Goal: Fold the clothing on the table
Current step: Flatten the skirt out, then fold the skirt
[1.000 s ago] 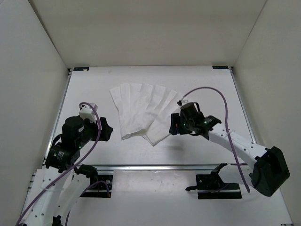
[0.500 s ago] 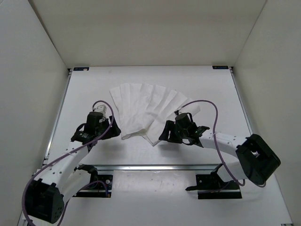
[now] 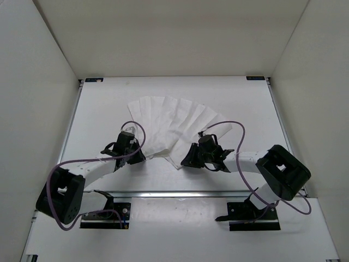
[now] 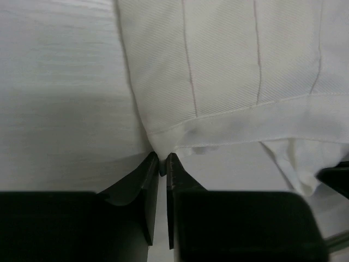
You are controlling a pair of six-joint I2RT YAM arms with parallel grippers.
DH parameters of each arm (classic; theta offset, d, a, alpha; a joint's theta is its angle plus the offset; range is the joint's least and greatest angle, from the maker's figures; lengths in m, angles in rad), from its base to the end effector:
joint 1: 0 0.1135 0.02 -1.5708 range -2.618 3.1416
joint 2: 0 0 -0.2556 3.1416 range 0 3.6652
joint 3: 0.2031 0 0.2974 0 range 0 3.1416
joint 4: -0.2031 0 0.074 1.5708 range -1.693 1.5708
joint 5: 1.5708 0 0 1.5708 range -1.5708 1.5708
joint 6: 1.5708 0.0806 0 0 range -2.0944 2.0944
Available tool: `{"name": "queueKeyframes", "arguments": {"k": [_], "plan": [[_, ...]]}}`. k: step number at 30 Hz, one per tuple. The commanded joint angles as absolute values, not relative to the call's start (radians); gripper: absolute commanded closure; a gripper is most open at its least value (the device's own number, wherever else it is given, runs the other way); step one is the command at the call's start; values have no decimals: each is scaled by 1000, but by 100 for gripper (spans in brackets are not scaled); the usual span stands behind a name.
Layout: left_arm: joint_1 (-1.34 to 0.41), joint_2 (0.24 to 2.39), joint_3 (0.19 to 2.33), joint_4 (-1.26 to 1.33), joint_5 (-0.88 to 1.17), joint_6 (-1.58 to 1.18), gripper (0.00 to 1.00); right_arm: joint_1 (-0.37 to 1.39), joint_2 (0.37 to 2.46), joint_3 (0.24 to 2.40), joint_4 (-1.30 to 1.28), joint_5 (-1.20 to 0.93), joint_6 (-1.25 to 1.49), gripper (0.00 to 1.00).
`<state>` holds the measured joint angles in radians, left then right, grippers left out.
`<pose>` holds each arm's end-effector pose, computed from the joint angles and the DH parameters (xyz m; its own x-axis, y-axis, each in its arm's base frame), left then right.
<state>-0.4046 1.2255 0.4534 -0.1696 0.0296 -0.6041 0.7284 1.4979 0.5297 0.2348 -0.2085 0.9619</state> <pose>0.2518 -0.1104 0.0688 -0.8443 -0.2561 -0.4707 -0.0852 0.9314 -0.3539 0.2348 0.2318 0.0601 -0.9141 0.2600 -0.3113 -0.0284 0.7245 0.6886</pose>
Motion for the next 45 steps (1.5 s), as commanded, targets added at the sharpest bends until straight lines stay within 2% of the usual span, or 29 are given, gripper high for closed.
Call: {"name": "queueKeyframes", "arguments": {"k": [1, 2, 3, 9, 15, 16, 18, 22, 23, 24, 26, 27, 29, 33, 35, 42, 45], "plan": [[-419, 1304, 456, -75, 72, -624, 82, 697, 1537, 538, 262, -238, 934, 85], [-411, 1321, 459, -60, 81, -617, 99, 674, 1536, 534, 267, -268, 924, 100], [-394, 1334, 474, -67, 93, -597, 100, 622, 1520, 557, 205, -309, 854, 100], [-368, 1240, 566, -299, 34, -482, 100, 474, 1376, 742, -286, -307, 513, 100], [-419, 1121, 554, -426, 17, -466, 100, 344, 1256, 726, -546, -220, 407, 99], [-417, 1105, 540, -431, 17, -465, 100, 338, 1246, 721, -567, -163, 400, 98], [-410, 1088, 515, -446, 20, -463, 100, 319, 1223, 709, -624, -105, 384, 83], [-460, 1068, 495, -459, 2, -488, 100, 284, 1181, 670, -617, -172, 365, 72], [-460, 1074, 505, -451, 2, -485, 96, 287, 1171, 663, -595, -181, 371, 67], [-459, 1075, 502, -453, 8, -491, 85, 296, 1157, 649, -577, -189, 385, 65], [-448, 1083, 494, -453, 20, -485, 77, 304, 1135, 618, -528, -241, 414, 64], [-449, 1081, 491, -451, 14, -482, 68, 307, 1118, 597, -488, -261, 446, 63], [-454, 1075, 494, -443, 32, -489, 43, 352, 1095, 540, -363, -305, 542, 61], [-434, 1026, 479, -442, 40, -498, 32, 429, 1112, 509, -269, -278, 612, 59], [-428, 1005, 460, -431, 14, -505, 30, 463, 1149, 509, -227, -261, 630, 53], [-402, 1002, 423, -390, -31, -529, 26, 566, 1275, 540, -175, -196, 666, 51], [-396, 1020, 402, -355, -43, -537, 27, 589, 1318, 549, -176, -167, 657, 54]]}}
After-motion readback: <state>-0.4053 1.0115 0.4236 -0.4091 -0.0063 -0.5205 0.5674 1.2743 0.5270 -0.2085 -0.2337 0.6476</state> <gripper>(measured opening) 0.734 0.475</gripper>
